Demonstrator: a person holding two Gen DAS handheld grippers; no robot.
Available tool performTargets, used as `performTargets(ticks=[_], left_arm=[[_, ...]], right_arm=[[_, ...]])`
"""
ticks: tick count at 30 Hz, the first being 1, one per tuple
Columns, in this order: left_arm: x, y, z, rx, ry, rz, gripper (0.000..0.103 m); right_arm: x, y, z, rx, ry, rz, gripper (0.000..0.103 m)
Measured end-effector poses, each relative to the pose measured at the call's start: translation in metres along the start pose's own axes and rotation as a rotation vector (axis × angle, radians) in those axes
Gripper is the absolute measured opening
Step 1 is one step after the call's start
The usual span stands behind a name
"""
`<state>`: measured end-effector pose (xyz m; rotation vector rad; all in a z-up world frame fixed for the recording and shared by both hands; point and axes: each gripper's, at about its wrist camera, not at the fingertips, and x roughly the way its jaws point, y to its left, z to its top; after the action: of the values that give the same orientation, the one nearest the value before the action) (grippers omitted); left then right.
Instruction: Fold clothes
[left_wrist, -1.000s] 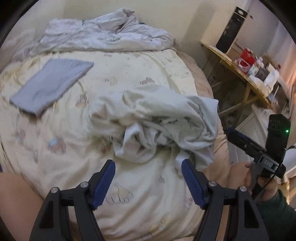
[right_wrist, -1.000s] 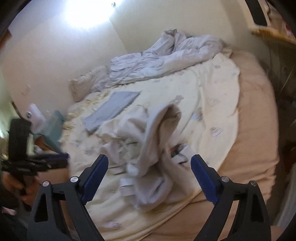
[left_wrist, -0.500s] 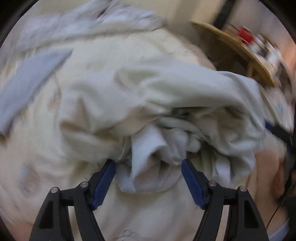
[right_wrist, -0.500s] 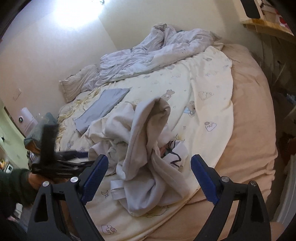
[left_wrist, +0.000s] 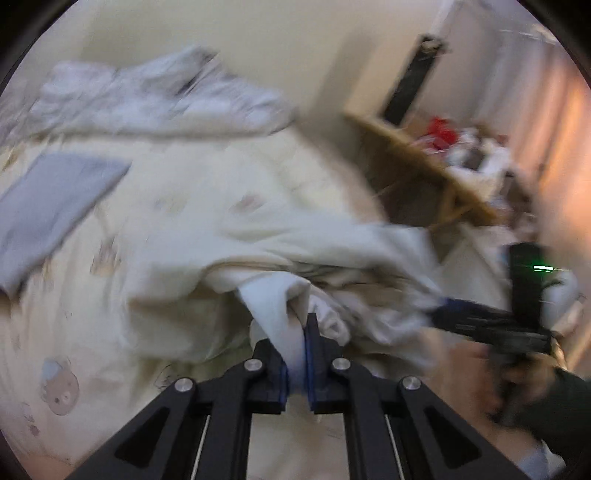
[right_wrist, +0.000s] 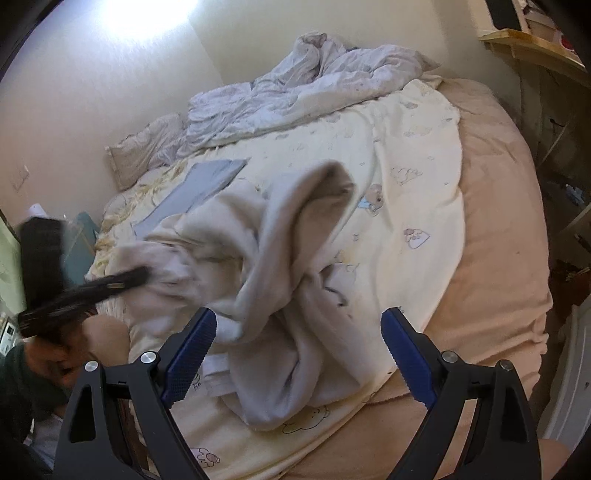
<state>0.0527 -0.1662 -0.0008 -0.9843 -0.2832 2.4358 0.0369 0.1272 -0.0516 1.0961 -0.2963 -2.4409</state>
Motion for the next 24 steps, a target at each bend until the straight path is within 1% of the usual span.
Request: performTargets(ticks=[2,3,5,7,10,11,13,15,18,20,21,22,23,24], left_arm=[[-0.035,-0.020,0.013,0.009,-0.046,-0.055,0.007],[-0.058,-0.032,0.025,-0.008,-0.083,-0.114,0.007],[-0.092,-0.051,0.043,0.011,-0.171,-0.165,0.007],[-0.108,-0.054,0.061,0.014,-0.221,-0.140,0.007],[-0.077,-0.010,0.080,-0.075,-0.163,0.042,0.007],[-0.064,0.007,0.083,-0.111,-0.130,0.102,0.007],[-0.024,0.053,0.074,-0.225,0.021,0.207,0.007],[-0.010,0.073,0.057,-0.264,0.075,0.225,0.007],[0.005,0.076,0.031,-0.242,0.134,0.268,0.007],[0.009,0.070,0.013,-0.209,0.162,0.296,0.007],[0.009,0.072,0.007,-0.208,0.170,0.294,0.007],[0.007,0.076,0.002,-0.211,0.169,0.289,0.007],[0.004,0.077,-0.002,-0.216,0.160,0.280,0.007],[0.000,0.077,-0.005,-0.221,0.147,0.269,0.007]], right_arm=[[-0.010,-0.004,-0.001,0.016,-0.035,0.006,0.093],[-0.017,-0.006,-0.001,0.023,-0.060,0.011,0.093],[-0.030,-0.010,-0.001,0.038,-0.108,0.021,0.093],[-0.039,-0.017,-0.001,0.075,-0.139,0.032,0.093],[-0.043,-0.026,0.001,0.119,-0.155,0.048,0.093],[-0.043,-0.028,0.002,0.127,-0.155,0.050,0.093],[-0.043,-0.030,0.004,0.134,-0.153,0.055,0.093],[-0.042,-0.030,0.005,0.133,-0.142,0.070,0.093],[-0.033,-0.026,0.003,0.112,-0.100,0.090,0.093],[-0.023,-0.017,0.005,0.068,-0.053,0.054,0.093],[-0.018,-0.012,0.005,0.047,-0.032,0.035,0.093],[-0.012,-0.005,0.008,0.014,-0.001,0.016,0.093],[-0.005,0.007,0.013,-0.048,0.039,-0.005,0.092],[-0.001,0.017,0.016,-0.099,0.058,-0.017,0.092]])
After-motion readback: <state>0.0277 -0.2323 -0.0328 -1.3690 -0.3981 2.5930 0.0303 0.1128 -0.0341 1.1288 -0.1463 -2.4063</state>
